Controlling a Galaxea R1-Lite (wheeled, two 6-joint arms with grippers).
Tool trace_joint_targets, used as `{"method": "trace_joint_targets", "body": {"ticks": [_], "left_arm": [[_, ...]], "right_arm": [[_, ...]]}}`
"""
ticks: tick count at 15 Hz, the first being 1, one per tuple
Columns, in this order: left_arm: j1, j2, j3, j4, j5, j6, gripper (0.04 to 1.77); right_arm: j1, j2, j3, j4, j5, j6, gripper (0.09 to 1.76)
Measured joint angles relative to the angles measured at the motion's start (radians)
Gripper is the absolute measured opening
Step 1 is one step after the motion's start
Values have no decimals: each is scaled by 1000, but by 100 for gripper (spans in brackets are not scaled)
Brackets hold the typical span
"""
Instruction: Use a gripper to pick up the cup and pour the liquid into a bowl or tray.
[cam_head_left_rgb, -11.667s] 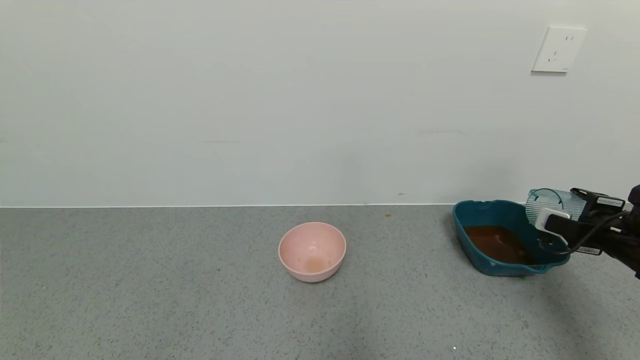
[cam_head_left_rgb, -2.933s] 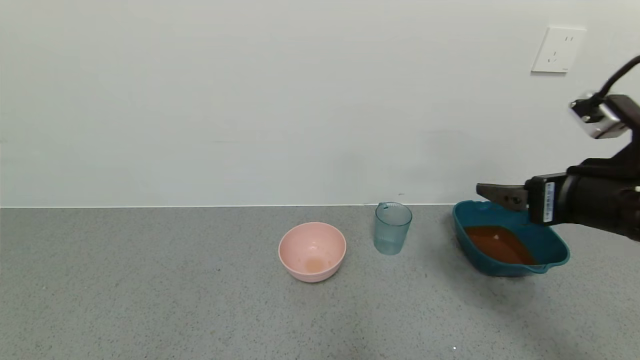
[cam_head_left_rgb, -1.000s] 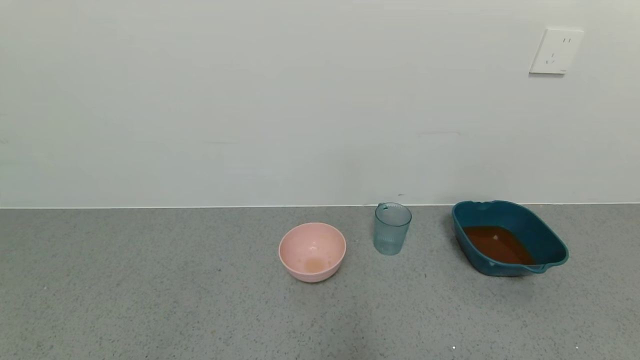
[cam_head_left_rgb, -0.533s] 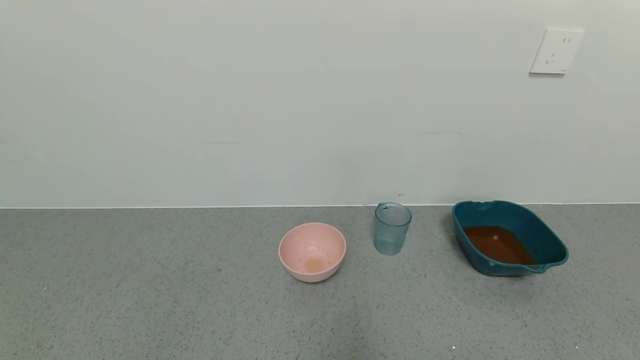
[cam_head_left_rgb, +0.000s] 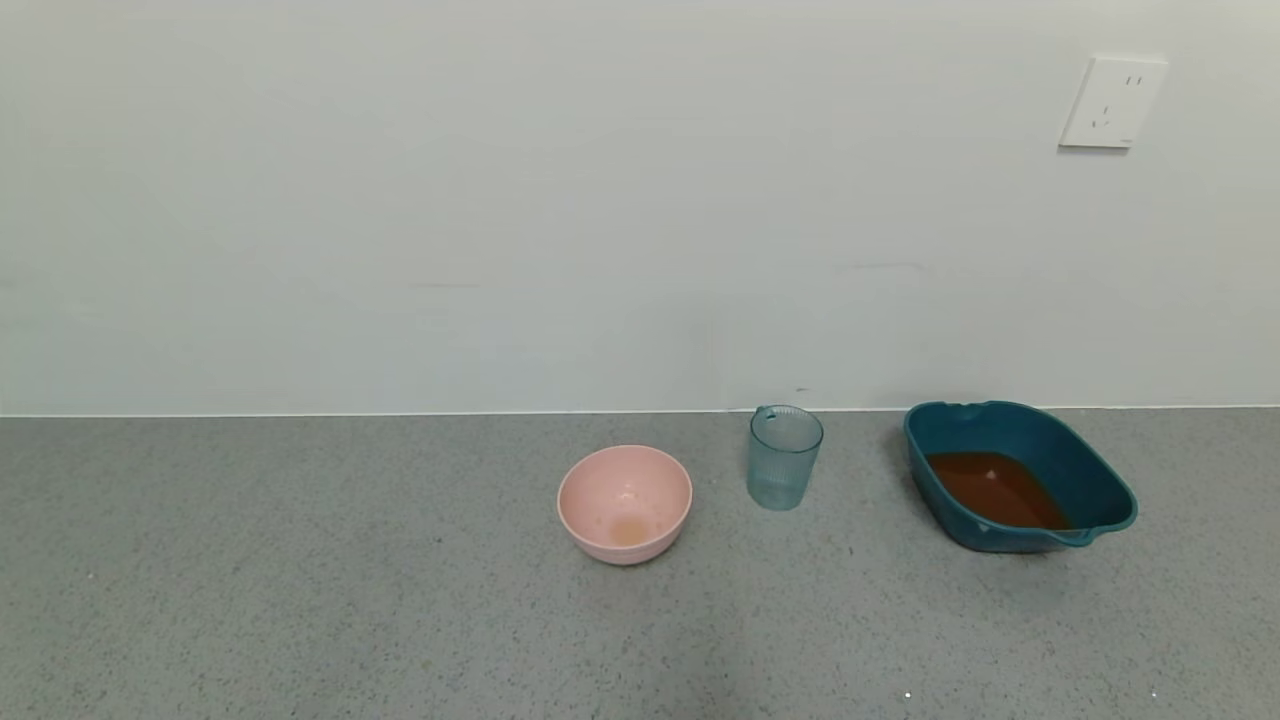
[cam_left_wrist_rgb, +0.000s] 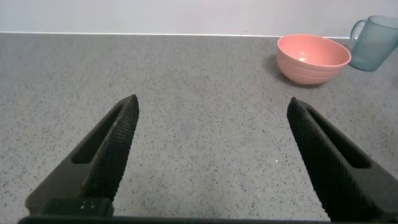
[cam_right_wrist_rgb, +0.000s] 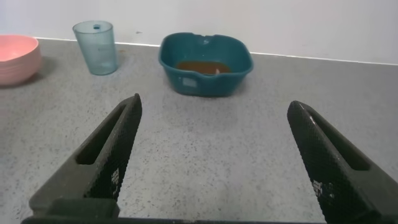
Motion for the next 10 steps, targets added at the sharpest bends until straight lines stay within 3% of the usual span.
{"method": "trace_joint_targets", "body": {"ticks": [2,10], "left_arm": [[0,0,0,0,0,0,172],[0,0,0,0,0,0,172]], "right_arm": [[0,-2,20,57,13,3,170],[3,-3,25,60,14,15,170]]}}
